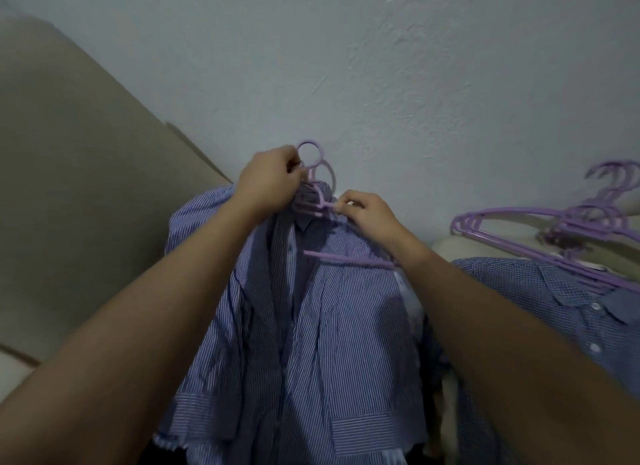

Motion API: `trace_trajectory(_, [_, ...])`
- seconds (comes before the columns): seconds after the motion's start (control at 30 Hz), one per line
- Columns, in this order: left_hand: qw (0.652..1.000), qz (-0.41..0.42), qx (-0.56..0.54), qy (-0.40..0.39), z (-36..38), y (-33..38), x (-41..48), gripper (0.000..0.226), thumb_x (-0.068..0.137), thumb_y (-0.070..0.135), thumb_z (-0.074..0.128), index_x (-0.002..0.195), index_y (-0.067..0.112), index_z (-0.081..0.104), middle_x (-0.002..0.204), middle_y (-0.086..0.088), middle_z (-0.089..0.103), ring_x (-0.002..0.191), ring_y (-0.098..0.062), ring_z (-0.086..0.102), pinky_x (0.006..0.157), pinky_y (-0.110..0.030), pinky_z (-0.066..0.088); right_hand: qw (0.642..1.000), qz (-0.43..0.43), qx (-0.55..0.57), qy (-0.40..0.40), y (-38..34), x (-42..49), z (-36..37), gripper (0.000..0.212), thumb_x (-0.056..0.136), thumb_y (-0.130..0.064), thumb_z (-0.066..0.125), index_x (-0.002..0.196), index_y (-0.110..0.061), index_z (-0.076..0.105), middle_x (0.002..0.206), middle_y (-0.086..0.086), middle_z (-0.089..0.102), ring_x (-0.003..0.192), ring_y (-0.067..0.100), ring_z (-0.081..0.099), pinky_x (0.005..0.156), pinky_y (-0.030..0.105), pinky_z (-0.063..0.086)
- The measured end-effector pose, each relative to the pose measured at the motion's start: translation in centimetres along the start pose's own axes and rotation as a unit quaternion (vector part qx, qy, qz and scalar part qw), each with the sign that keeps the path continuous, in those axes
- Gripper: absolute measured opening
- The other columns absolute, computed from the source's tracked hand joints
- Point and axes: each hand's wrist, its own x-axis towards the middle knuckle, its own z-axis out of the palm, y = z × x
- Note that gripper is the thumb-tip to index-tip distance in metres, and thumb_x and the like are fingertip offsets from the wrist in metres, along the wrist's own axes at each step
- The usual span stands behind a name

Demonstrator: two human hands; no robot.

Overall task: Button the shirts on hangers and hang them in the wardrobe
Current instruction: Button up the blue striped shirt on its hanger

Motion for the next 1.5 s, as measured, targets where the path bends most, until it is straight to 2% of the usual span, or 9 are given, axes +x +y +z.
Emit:
trace_trajectory(0.3, [0.999,-0.038,0.019,0.031,-0.2,-0.1,-0.1,0.028,0.088,0.025,0.062,0.113,0.013,0.056,0.116,-0.014,0.053,0.107,-0.036,0.052,0.093,-0.048,0.046,0.997,-0.027,0.052,0.040,-0.7,1.1,0.8,0.011,0.083,-0.036,0.068,0.075,-0.028,0.068,0.049,-0.012,0.046,0.049,0.008,0.039,0.055,0.027,0.030])
trace_trajectory(0.37, [0.999,-0.046,0.004,-0.017,-0.4,-1.2,0.2,0.034,0.089,0.028,0.063,0.121,0.018,0.058,0.112,-0.010,0.051,0.104,-0.034,0.056,0.095,-0.045,0.048,0.996,-0.025,0.077,0.026,-0.7,1.3,0.9,0.011,0.084,-0.029,0.069,0.074,-0.025,0.069,0.050,-0.011,0.046,0.045,0.006,0.037,0.052,0.026,0.029])
trace_trajectory(0.47, [0.995,-0.024,0.069,-0.066,-0.1,-2.7,0.6,0.020,0.094,0.030,0.063,0.104,0.013,0.069,0.104,-0.014,0.049,0.102,-0.039,0.056,0.094,-0.044,0.048,0.991,0.007,0.136,-0.021,-1.2,1.4,1.6,0.007,0.090,-0.011,0.065,0.083,-0.014,0.065,0.050,-0.009,0.053,0.041,0.002,0.043,0.043,0.020,0.033])
trace_trajectory(0.57, [0.991,0.011,0.101,-0.084,0.5,-4.2,0.2,0.017,0.099,0.018,0.058,0.102,0.004,0.067,0.111,-0.023,0.049,0.099,-0.044,0.056,0.092,-0.048,0.047,0.978,0.096,0.145,-0.112,-1.3,2.4,1.9,0.011,0.097,-0.018,0.055,0.102,-0.010,0.061,0.058,0.005,0.054,0.039,0.012,0.041,0.036,0.018,0.026])
trace_trajectory(0.77, [0.970,0.120,0.211,-0.007,0.7,-4.8,-1.8,0.018,0.104,0.024,0.050,0.109,0.010,0.061,0.113,-0.014,0.049,0.082,-0.039,0.058,0.063,-0.049,0.050,0.962,0.136,-0.051,-0.230,-1.8,5.9,2.4,0.032,0.100,-0.015,0.044,0.127,-0.026,0.059,0.070,0.013,0.058,0.049,0.023,0.054,0.046,0.027,0.049])
trace_trajectory(0.93, [0.943,0.164,0.291,-0.011,-0.2,-5.2,-2.5,0.019,0.097,0.013,0.060,0.115,0.012,0.066,0.104,-0.014,0.059,0.063,-0.041,0.061,0.048,-0.035,0.032,0.959,0.107,-0.174,-0.197,-1.8,7.0,3.7,0.025,0.099,-0.015,0.049,0.098,-0.004,0.071,0.079,0.026,0.070,0.064,0.038,0.069,0.066,0.052,0.061])
trace_trajectory(1.03, [0.941,0.171,0.292,0.002,-0.6,-5.0,-3.1,0.022,0.088,0.006,0.066,0.109,0.012,0.068,0.095,-0.012,0.062,0.051,-0.040,0.058,0.044,-0.029,0.026,0.944,0.044,-0.295,-0.140,-1.4,6.9,2.6,0.022,0.091,-0.026,0.066,0.085,-0.007,0.076,0.081,0.016,0.073,0.075,0.030,0.070,0.070,0.036,0.057])
trace_trajectory(1.23, [0.945,0.170,0.258,0.109,-1.4,-3.6,-3.4,0.010,0.093,0.012,0.066,0.097,0.012,0.075,0.090,-0.004,0.069,0.055,-0.039,0.061,0.047,-0.027,0.028,0.908,-0.007,-0.415,-0.056,0.1,4.6,-2.0,0.025,0.081,0.001,0.057,0.081,-0.021,0.069,0.088,0.009,0.067,0.076,0.028,0.063,0.064,0.027,0.042])
trace_trajectory(1.5, [0.944,0.164,0.204,0.201,-2.4,-3.1,-4.8,0.030,0.089,0.012,0.050,0.102,0.010,0.077,0.094,-0.006,0.072,0.055,-0.041,0.061,0.046,-0.033,0.040,0.871,-0.076,-0.483,-0.052,-0.1,0.4,-6.2,0.030,0.083,-0.003,0.057,0.100,-0.023,0.072,0.092,0.005,0.070,0.083,0.027,0.063,0.067,0.031,0.044])
